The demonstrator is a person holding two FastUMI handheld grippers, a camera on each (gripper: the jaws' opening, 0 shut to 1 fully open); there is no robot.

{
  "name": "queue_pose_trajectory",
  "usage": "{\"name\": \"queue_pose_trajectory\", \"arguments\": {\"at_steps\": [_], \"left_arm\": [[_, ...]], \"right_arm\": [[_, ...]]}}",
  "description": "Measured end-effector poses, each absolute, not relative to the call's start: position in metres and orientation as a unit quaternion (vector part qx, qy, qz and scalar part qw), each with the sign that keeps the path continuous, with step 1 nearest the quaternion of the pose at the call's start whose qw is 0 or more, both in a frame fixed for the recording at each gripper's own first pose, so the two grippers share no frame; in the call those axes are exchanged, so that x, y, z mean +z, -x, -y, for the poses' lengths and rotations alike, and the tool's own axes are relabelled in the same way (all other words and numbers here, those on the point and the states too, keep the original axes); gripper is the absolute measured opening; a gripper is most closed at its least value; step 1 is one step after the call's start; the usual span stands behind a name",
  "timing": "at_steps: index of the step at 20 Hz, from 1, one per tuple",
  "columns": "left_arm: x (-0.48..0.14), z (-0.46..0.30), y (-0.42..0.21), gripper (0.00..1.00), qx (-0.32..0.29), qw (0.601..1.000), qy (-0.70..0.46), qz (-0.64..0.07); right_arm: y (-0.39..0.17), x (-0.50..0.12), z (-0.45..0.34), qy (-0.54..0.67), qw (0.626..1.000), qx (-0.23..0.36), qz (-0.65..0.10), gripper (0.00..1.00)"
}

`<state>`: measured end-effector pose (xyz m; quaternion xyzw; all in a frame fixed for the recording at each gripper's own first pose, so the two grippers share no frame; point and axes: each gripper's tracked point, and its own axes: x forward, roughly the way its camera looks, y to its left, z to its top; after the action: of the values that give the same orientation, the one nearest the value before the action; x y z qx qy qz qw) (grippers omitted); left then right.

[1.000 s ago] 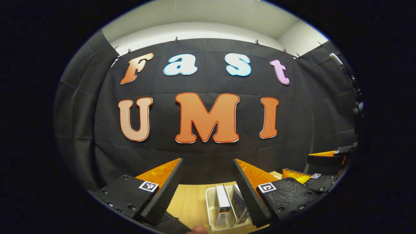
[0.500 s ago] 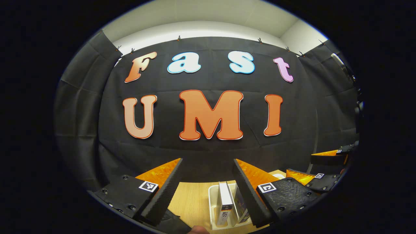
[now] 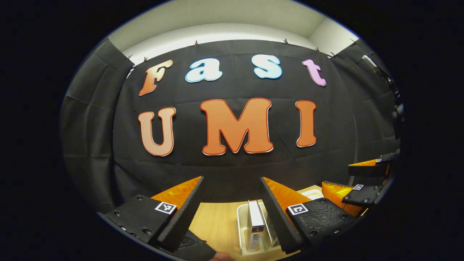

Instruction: Open the schoolbag, grab two books from the bookshelf and put them into the schoolbag.

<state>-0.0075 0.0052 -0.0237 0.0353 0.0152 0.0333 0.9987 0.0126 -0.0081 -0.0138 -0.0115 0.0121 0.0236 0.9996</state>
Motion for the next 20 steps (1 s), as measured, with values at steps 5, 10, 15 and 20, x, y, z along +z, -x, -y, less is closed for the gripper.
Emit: {"name": "queue_pose_trajectory", "arguments": {"at_steps": [5,10,15,20], "left_arm": [[-0.047,-0.009,0.011,0.95,0.037,0.997,-0.054,-0.048],[-0.083,-0.015,0.02,0.95,0.041,0.992,-0.08,-0.088],[-0.136,-0.032,0.04,0.95,0.057,0.978,-0.14,-0.141],[-0.189,-0.036,0.062,0.95,0.055,0.959,-0.197,-0.194]], "right_arm": [[-0.019,-0.016,0.015,0.021,0.999,0.022,-0.011,0.95],[-0.025,-0.017,0.018,0.02,0.999,0.027,-0.011,0.95],[-0.032,-0.022,0.025,0.025,0.999,0.031,-0.009,0.95],[-0.041,-0.028,0.03,0.022,0.999,0.038,-0.01,0.95]]}}
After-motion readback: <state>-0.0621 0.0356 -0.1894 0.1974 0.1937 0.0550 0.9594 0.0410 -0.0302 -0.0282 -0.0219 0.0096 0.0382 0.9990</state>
